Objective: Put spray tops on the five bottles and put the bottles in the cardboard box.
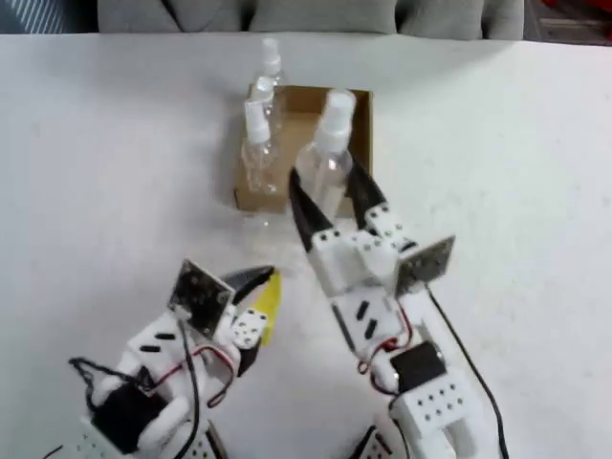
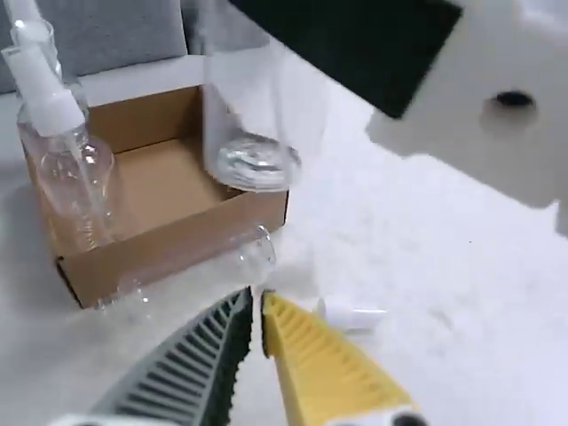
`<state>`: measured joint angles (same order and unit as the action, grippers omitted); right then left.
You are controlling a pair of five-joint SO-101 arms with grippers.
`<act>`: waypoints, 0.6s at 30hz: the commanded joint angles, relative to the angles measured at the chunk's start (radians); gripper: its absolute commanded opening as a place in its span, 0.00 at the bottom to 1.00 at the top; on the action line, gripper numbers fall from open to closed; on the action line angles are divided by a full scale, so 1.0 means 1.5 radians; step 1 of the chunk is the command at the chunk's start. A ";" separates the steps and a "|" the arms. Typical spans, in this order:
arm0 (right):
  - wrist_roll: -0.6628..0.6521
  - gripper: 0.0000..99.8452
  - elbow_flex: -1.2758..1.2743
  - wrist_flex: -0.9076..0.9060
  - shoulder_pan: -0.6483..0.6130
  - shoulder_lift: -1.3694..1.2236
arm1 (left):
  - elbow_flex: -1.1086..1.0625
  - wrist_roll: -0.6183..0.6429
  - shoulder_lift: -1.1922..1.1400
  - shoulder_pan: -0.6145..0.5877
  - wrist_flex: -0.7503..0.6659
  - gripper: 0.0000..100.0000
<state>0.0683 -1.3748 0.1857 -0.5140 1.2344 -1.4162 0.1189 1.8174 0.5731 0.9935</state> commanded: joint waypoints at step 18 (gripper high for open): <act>0.009 0.02 0.057 0.057 -0.096 -0.225 | -0.184 -0.009 0.003 0.037 -0.305 0.02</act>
<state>0.0683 -1.2965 0.2547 -0.6199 0.8953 -1.6939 0.1189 1.8174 0.6299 0.5669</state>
